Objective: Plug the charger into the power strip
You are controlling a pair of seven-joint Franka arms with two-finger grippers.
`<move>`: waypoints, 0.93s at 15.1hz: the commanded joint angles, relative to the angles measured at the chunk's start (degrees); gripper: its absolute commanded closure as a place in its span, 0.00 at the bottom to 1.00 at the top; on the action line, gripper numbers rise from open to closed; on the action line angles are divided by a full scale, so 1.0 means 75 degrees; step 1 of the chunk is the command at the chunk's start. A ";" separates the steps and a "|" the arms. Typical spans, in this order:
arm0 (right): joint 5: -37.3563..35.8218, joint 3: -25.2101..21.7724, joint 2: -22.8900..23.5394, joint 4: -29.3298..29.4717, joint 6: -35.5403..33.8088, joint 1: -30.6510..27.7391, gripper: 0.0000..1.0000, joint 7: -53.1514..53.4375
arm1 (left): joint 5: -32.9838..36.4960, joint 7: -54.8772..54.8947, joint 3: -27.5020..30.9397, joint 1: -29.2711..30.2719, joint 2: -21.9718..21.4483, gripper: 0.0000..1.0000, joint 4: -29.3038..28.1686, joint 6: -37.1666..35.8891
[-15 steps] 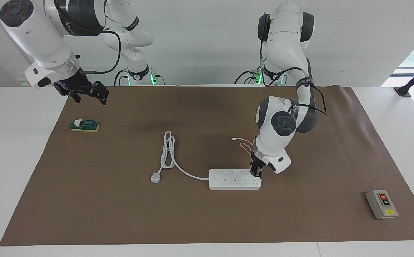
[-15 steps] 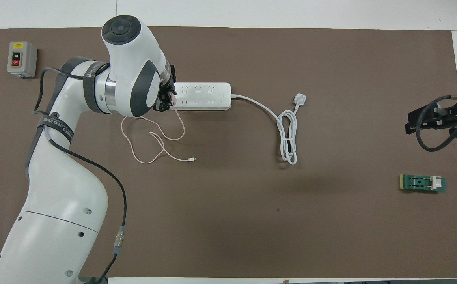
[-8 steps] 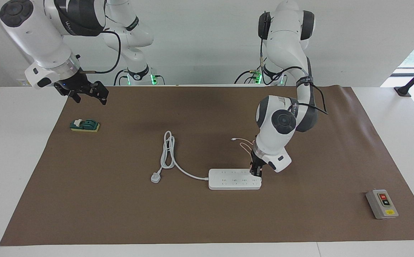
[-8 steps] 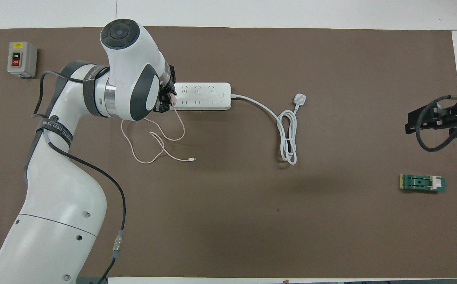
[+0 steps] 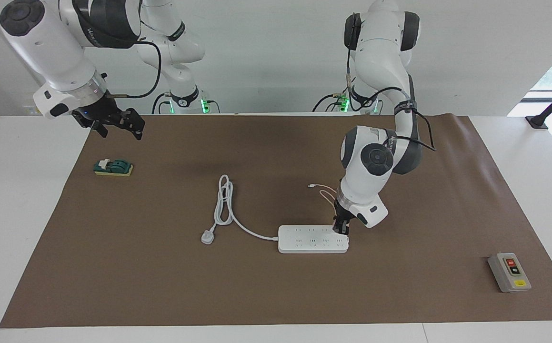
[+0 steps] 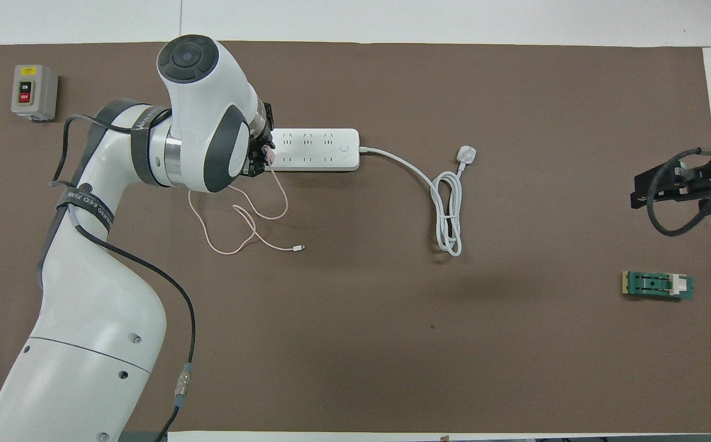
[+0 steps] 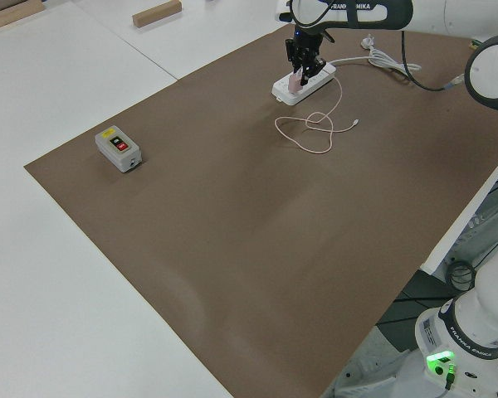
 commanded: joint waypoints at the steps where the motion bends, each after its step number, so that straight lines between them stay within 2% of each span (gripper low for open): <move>1: -0.0101 0.0094 -0.0080 0.0026 -0.0138 -0.0105 0.00 -0.0220 | -0.0087 -0.0049 -0.0006 -0.0179 0.0295 1.00 -0.0380 0.0438; 14: -0.0101 0.0082 -0.0243 -0.0044 -0.0138 -0.0094 0.00 -0.0161 | 0.0299 -0.0143 0.0006 -0.0179 0.0436 1.00 -0.0368 0.0238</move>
